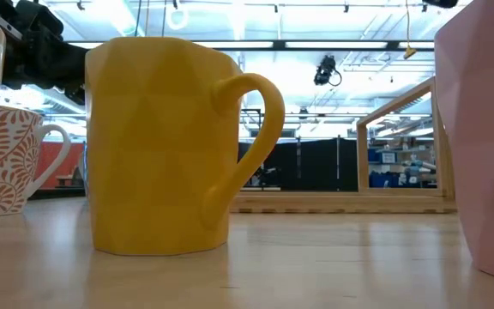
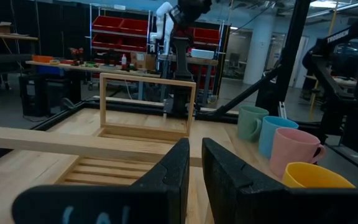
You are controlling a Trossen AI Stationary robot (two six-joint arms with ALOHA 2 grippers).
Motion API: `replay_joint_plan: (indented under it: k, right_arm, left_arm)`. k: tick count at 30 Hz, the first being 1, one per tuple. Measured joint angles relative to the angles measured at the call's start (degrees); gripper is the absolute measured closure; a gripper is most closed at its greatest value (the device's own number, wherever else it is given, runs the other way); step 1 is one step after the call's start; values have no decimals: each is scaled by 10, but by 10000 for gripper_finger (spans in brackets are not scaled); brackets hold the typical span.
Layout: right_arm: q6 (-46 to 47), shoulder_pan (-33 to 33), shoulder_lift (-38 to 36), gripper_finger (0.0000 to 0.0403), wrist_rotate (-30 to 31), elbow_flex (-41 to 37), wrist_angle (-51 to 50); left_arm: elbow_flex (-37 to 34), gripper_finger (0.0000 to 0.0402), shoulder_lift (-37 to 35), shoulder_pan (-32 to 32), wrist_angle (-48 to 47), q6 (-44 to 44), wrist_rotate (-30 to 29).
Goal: Place coffee mugs
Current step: Put the green cup on the shelf
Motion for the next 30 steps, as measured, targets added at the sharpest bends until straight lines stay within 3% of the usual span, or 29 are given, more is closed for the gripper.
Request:
replay_joint_plan:
  k: [16, 30]
  right_arm:
    - [225, 200, 105, 183, -15, 0, -53]
    - [318, 345, 201, 183, -15, 0, -121]
  left_arm:
    - [0, 351, 0, 0, 0, 0, 0]
    - [0, 351, 0, 0, 0, 0, 0]
